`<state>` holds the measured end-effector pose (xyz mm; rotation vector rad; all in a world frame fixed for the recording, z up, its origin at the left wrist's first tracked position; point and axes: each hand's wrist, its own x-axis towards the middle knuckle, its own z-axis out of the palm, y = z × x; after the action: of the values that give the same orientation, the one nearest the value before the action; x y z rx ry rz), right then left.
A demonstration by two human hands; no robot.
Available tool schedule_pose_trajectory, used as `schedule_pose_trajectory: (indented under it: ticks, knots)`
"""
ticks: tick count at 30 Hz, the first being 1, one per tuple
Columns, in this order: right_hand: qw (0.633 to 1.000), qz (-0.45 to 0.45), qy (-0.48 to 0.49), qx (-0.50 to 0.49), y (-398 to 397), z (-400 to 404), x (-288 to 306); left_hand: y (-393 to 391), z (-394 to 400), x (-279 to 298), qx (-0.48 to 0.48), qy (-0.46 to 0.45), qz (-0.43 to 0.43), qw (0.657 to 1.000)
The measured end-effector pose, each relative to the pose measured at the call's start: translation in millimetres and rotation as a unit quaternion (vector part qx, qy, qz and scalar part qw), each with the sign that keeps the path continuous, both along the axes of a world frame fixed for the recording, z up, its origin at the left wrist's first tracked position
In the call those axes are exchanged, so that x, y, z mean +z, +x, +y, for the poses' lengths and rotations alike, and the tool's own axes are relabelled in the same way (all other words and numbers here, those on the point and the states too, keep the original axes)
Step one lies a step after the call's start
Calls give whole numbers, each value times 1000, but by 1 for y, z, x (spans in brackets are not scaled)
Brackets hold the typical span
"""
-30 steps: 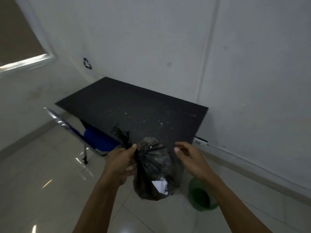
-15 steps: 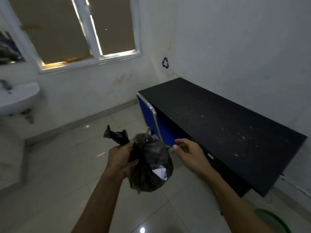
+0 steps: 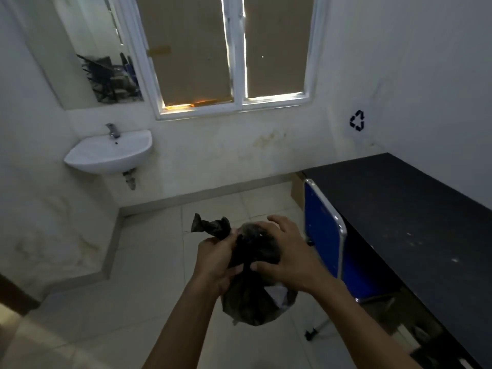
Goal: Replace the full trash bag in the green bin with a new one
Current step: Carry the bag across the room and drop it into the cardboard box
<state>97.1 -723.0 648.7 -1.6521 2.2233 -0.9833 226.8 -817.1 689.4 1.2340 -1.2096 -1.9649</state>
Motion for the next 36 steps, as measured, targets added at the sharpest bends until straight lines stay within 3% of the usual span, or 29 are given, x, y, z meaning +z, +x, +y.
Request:
schedule_pose_trajectory:
  ticks: [5,16,22,27,36]
  knots:
    - [1000,18,-19,12,-57,-100,-6,-52,-77,12,-50,-41,-3,998]
    - [994,-82,-76,-15,-189,-284,-51,-182,-269,-7,-147,-103,-35,983]
    - [989,-82,-84,-94,-271,-373,-48,-255,-402,-10,-200,-111,-68,971]
    - [969,-137,-84,-187,-339,-426,-48,-323,-508,-16,-192,-112,-106,969]
    - [930,-162,-69,-323,-485,-503,-87,-484,-620,-57,-261,-94,-148,949]
